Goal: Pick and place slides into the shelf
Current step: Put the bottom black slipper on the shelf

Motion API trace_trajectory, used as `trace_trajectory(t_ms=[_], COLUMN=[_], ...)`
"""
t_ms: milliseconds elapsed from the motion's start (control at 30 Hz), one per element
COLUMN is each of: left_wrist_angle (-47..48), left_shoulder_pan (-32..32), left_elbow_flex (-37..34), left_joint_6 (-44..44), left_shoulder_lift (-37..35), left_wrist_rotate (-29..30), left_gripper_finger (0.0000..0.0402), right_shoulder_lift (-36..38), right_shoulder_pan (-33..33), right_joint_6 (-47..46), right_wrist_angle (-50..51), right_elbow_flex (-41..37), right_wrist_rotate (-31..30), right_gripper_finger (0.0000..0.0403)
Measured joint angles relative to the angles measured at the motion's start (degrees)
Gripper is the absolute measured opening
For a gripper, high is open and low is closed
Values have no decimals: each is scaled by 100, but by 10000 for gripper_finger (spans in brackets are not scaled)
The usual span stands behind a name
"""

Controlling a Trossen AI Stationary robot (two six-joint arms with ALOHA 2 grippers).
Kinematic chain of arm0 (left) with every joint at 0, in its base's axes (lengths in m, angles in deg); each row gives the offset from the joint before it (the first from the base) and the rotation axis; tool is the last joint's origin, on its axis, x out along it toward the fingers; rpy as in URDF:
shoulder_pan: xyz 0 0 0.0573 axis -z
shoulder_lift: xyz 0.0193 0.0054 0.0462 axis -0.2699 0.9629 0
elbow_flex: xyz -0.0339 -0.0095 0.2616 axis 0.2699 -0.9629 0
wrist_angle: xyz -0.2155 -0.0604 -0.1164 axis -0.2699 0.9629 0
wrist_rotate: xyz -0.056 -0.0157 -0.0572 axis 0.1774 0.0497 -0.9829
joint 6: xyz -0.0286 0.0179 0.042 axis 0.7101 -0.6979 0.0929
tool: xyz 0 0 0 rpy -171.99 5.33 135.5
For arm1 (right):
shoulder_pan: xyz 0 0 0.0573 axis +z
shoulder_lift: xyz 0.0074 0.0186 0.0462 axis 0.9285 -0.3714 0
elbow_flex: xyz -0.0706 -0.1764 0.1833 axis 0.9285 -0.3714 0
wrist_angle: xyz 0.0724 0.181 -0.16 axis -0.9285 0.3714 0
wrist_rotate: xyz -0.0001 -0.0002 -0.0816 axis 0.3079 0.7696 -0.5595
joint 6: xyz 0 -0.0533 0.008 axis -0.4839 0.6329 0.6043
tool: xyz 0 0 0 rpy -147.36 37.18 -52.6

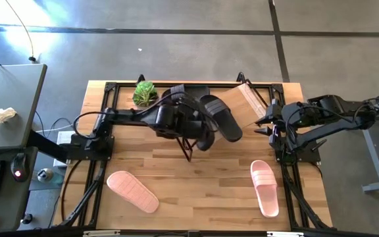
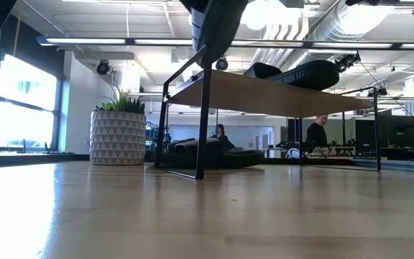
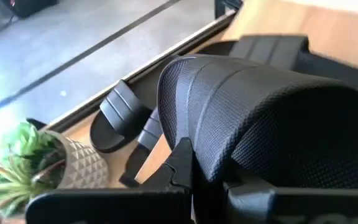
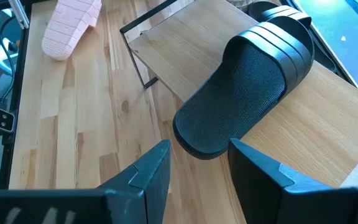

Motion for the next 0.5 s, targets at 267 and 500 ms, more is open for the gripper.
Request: trace_trajectory(t_ms=[267,500], left_wrist_angle=[26,-24], left_shoulder_pan=[-335,-480], left_elbow_flex=[128,135], left_joint_6=[-978,-1218], left_shoulder_lift=[82,343], left_wrist_rotate=[328,242], left_gripper_finger=[0,0], right_shoulder_lift=[1,-1], right_shoulder_pan=[0,0], right_joint_6=[-37,-26], right_wrist_angle=[-8,-131], right_elbow_flex=[0,0], right_wrist_rotate=[0,0], right_gripper_finger=[152,152])
